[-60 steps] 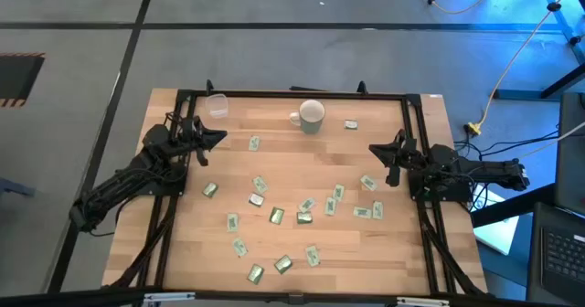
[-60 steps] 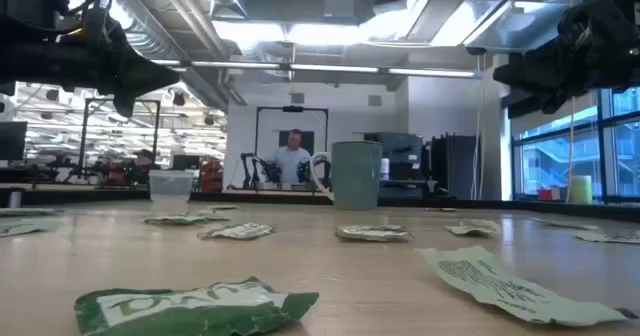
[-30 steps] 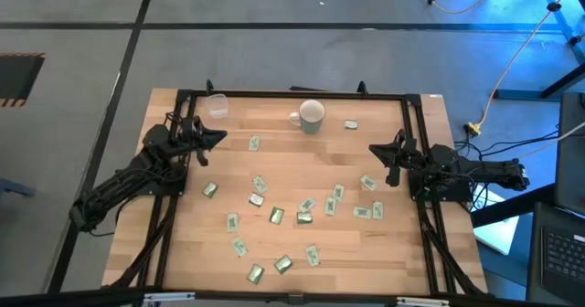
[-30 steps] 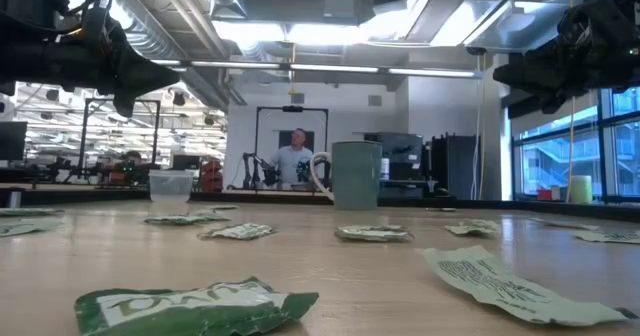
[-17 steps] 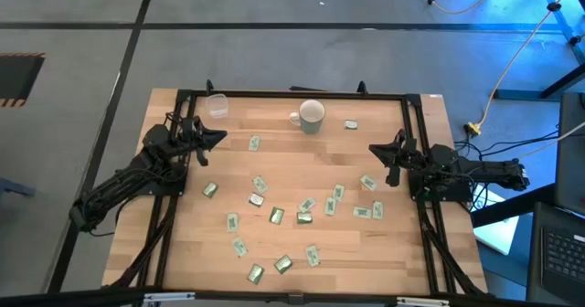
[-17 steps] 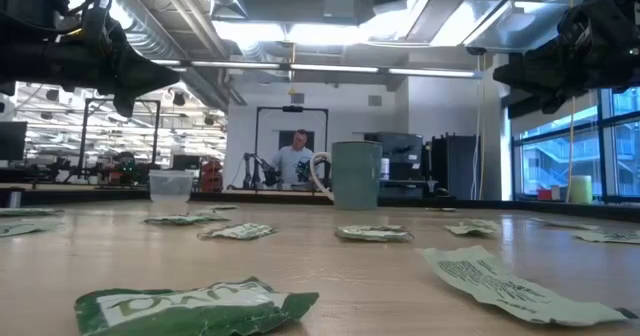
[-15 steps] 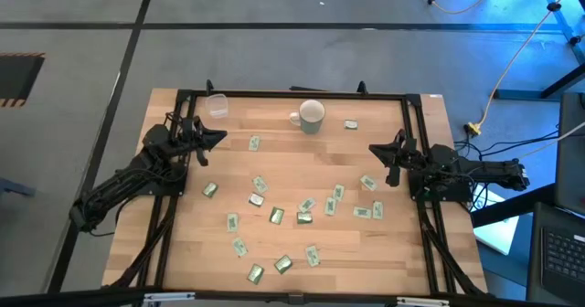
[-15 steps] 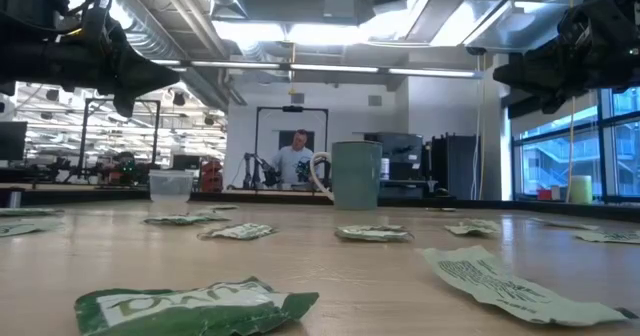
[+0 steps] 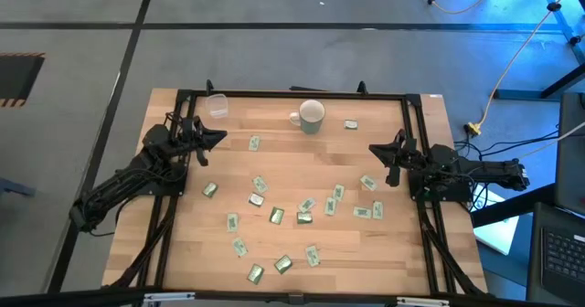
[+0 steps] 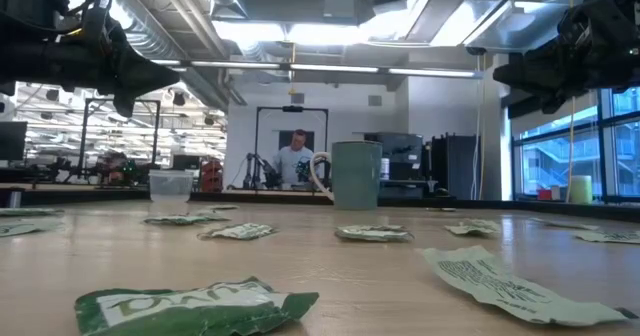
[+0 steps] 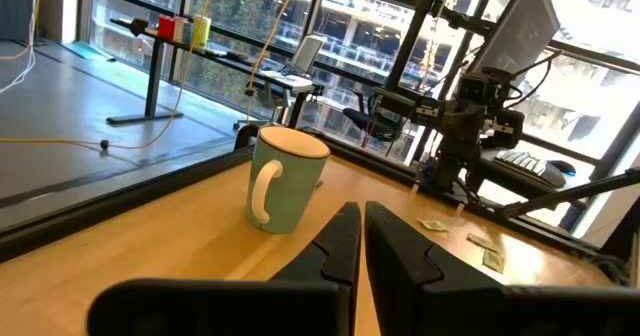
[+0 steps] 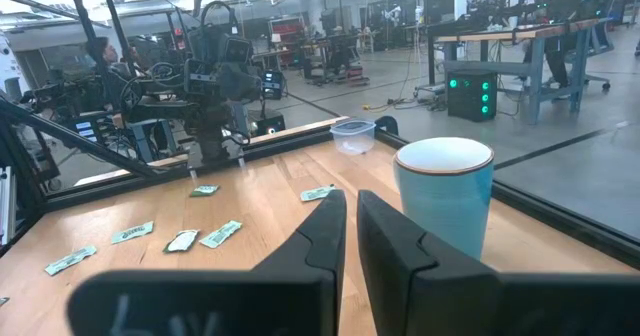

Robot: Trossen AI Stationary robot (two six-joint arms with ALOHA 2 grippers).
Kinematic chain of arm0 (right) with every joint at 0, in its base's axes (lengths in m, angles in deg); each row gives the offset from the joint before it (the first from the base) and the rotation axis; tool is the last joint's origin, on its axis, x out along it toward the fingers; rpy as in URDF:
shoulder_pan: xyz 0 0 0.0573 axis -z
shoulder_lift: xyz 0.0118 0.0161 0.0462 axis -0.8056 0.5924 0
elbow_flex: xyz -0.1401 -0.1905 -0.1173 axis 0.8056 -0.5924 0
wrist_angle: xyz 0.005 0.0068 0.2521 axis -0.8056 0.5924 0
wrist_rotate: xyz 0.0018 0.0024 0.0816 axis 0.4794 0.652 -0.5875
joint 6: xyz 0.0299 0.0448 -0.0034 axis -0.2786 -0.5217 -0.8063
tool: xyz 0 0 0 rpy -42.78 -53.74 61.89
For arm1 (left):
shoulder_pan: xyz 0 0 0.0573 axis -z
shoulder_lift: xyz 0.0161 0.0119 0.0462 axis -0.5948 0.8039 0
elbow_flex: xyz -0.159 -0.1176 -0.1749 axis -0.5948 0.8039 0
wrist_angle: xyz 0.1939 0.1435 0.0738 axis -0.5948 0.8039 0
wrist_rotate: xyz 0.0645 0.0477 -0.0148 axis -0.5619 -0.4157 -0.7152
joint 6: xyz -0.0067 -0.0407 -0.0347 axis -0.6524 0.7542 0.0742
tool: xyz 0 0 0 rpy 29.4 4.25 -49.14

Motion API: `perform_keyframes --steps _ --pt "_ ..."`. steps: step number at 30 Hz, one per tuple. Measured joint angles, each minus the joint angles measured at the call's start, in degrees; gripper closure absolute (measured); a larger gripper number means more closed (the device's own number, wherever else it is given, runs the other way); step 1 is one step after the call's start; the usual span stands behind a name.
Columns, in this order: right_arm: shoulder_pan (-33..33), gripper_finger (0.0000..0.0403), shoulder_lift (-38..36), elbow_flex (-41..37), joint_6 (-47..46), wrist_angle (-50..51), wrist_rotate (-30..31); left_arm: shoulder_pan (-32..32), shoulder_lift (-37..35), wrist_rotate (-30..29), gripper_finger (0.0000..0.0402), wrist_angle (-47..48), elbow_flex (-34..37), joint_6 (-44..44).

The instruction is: Pick and place Stevia / Truvia into bins

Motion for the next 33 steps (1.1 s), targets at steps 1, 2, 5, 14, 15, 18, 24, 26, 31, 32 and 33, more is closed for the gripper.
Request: perform_keyframes --steps 1,2,5,14,15,18,24,26,31,32,33 --pt "0.02 0.0368 0.02 -0.01 0.0 0.0 0.01 0.0 0.02 0.01 0.0386 -0.01 0.0 0.0" --pt "0.02 0.0368 0.02 -0.01 0.0 0.0 -0.01 0.0 0.0 0.01 0.0386 0.0 0.01 0.0" --pt "0.02 0.0368 0.02 -0.01 0.0 0.0 0.01 0.0 0.01 0.0 0.0386 0.0 0.0 0.0" --pt "0.0 0.0368 0.02 -0.01 0.0 -0.02 0.01 0.0 0.0 -0.01 0.0386 0.01 0.02 0.0" --pt "0.0 0.0368 0.0 -0.01 0.0 0.0 -0.01 0.0 0.02 -0.01 0.0386 -0.01 0.0 0.0" --pt "0.02 0.0368 0.0 0.0 0.0 -0.01 -0.01 0.0 0.01 0.01 0.0386 0.0 0.01 0.0" --pt "0.01 0.0368 0.0 -0.01 1.54 -0.01 0.0 0.0 0.02 0.01 0.0386 -0.01 0.0 0.0" --pt "0.02 0.0368 0.0 -0.01 1.57 -0.02 0.01 0.0 0.02 -0.01 0.0386 -0.01 0.0 0.0" --pt "0.0 0.0368 0.01 -0.01 1.55 -0.01 0.01 0.0 0.01 -0.01 0.0386 -0.01 0.0 0.0" --pt "0.02 0.0368 0.0 0.01 1.42 -0.02 0.01 0.0 0.02 0.01 0.0386 0.01 0.02 0.0" --pt "0.02 0.0368 0.0 -0.01 1.36 -0.02 0.01 0.0 0.02 0.01 0.0386 -0.01 0.0 0.0"
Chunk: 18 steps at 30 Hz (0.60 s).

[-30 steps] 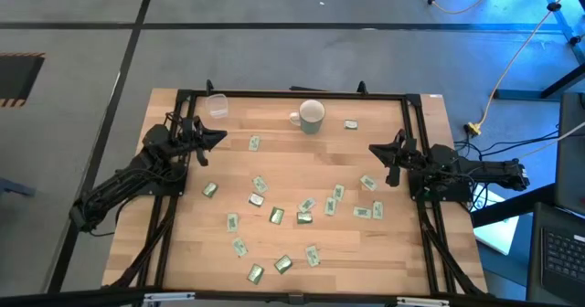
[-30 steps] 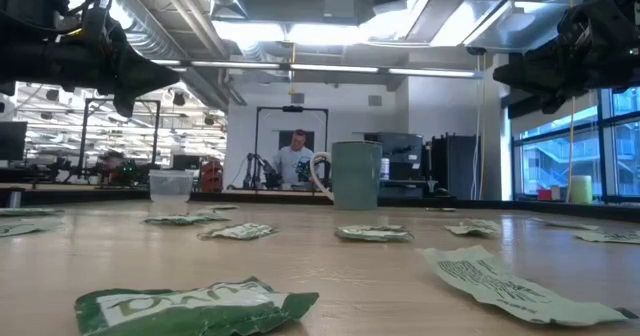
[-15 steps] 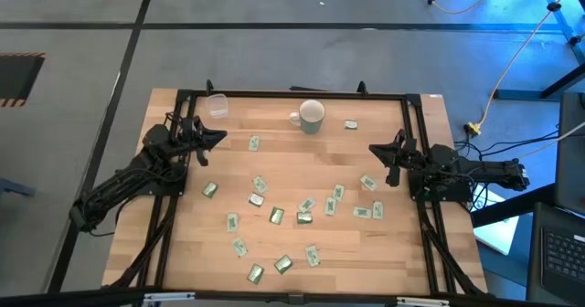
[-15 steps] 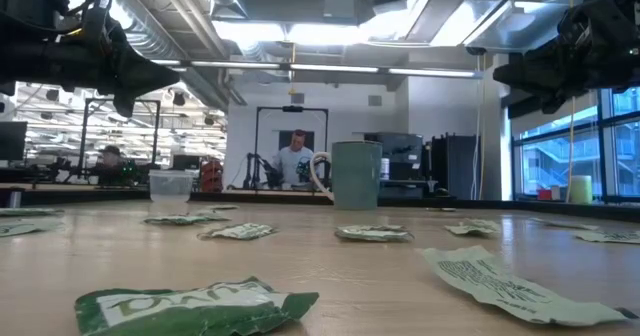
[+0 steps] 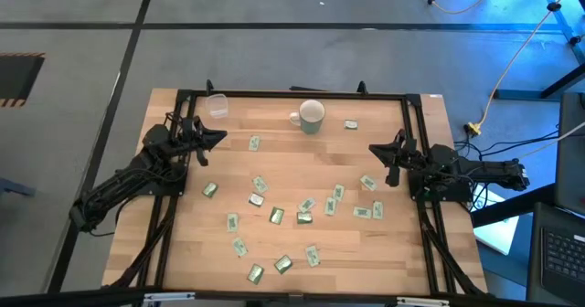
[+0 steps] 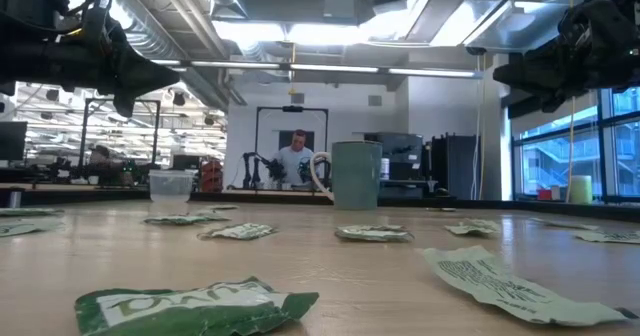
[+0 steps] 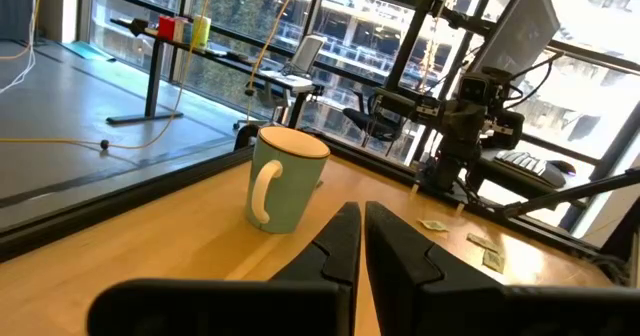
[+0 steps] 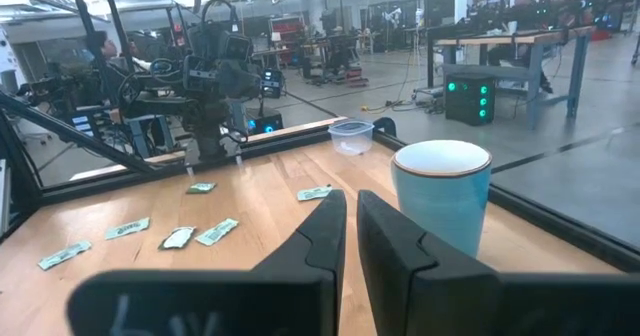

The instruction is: Pick and place Stevia / Truvia into bins

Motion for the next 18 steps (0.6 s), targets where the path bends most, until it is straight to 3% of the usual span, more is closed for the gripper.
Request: perform_keyframes --steps 10,18 --pt "-0.01 0.0368 0.0 0.0 -0.1 0.0 0.0 0.0 -0.02 -0.02 0.0386 0.02 0.0 -0.58" --pt "-0.02 0.0368 0.01 0.0 -4.74 -0.02 -0.01 0.0 0.0 -0.04 0.0386 0.02 0.0 -12.69"
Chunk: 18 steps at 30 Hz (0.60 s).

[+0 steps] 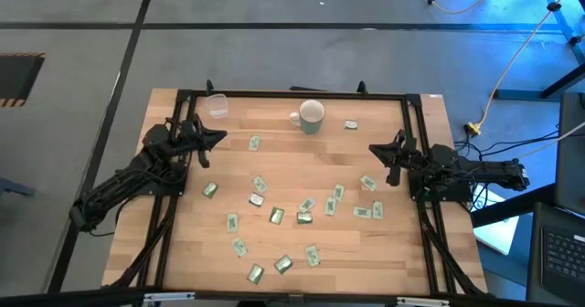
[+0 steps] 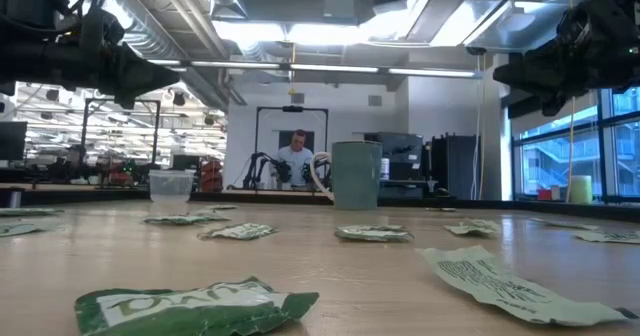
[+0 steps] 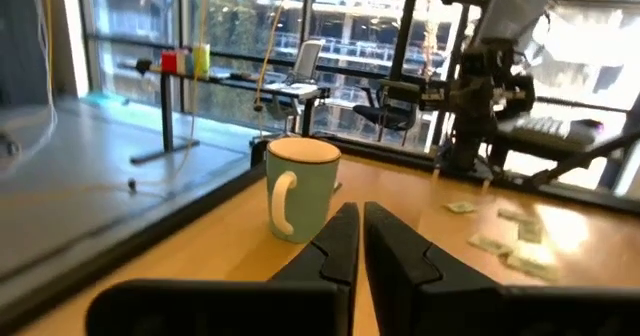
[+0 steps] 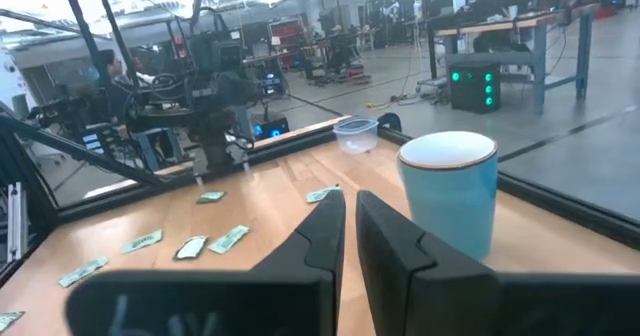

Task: Pick and place Stevia / Truvia into bins
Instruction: Put the stevia packet into the transparent bin

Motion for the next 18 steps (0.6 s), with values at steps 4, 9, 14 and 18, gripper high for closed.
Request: perform_keyframes --steps 4,9,14,18 --pt "0.0 0.0368 -0.01 0.02 -3.49 0.02 0.0 0.0 -0.02 -0.04 0.0386 0.0 0.0 -4.85" --pt "0.0 0.0368 0.0 0.0 -5.15 0.02 0.0 0.0 0.0 -0.09 0.0386 0.0 0.0 -9.97" --pt "0.0 0.0368 -0.01 0.02 -2.22 0.02 0.0 0.0 -0.01 -0.06 0.0386 0.0 0.0 -12.97" --pt "0.0 0.0368 0.01 0.0 -0.98 0.02 0.01 0.0 0.0 -0.06 0.0386 0.0 0.0 -12.45"
